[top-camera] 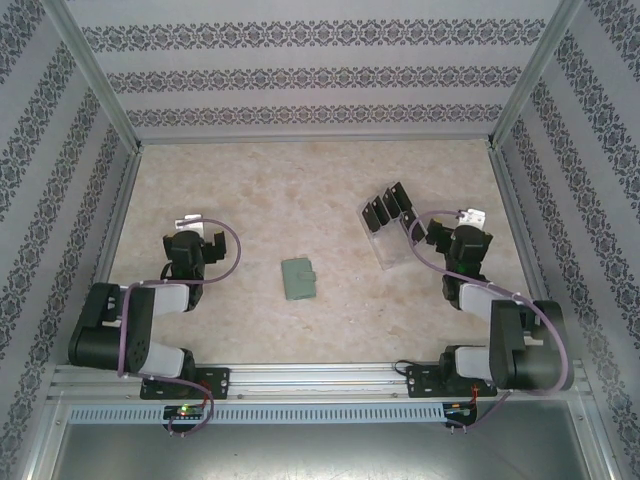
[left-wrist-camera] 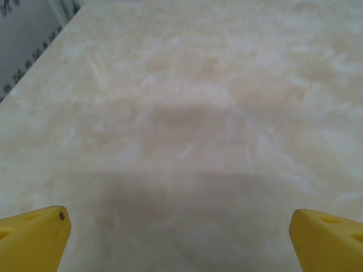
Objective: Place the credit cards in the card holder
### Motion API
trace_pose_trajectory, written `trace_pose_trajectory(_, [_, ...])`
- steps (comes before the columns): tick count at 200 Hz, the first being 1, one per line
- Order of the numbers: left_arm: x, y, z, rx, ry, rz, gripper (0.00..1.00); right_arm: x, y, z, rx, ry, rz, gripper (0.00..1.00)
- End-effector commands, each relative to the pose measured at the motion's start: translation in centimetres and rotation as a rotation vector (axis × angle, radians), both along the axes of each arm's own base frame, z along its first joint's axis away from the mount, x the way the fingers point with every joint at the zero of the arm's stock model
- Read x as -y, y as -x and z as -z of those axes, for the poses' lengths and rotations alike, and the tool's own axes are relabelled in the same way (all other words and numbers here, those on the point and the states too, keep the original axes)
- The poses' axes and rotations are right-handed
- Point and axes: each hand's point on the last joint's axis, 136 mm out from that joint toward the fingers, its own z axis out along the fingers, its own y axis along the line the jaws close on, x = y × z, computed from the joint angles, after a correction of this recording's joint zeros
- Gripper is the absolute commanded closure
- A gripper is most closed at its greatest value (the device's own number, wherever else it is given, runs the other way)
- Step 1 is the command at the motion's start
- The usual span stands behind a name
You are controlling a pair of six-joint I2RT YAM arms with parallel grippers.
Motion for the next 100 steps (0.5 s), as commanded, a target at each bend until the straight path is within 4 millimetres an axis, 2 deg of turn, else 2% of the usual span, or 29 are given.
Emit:
trace_pose_trajectory(1, [2.1,-1.7,-1.9,0.155,0.017,0.134,0.00,-3.7,-0.9,-0.8,0.140,0.077,-0.159,0.02])
trace_pose_trajectory(8, [2.2,-2.0,-1.5,0.153,0.015,0.145,0.00,-4.5,-1.3,-0.4,0.160,0.099,-0.183,0.02])
trace_pose_trajectory(13, [2.1,-2.4,-1.4,0.150,0.012,0.139,0.00,-4.8,-1.7,-1.0,0.194,0.108,-0.191,0.02])
trace_pose_trajectory(18, [2.0,-2.6,-1.1,0.121,0.015,0.131,0.00,-5.0,-1.9,-0.6,0.165,0.105,-0.198,0.02])
trace_pose_trajectory(28, [2.0,-3.1,-0.7,0.071,0.024,0.129,0.00,-4.6,-2.4,0.3,0.048,0.075,-0.197,0.02])
trace_pose_trajectory(36, [1.8,-3.3,-0.8,0.086,0.043,0.135,0.00,-3.8,-3.4,-0.1,0.050,0.045,-0.169,0.02])
trace_pose_trajectory(100, [1.6,-3.3,-0.7,0.075,0.057,0.133,0.00,-3.7,-3.2,-0.2,0.057,0.067,-0.156,0.02])
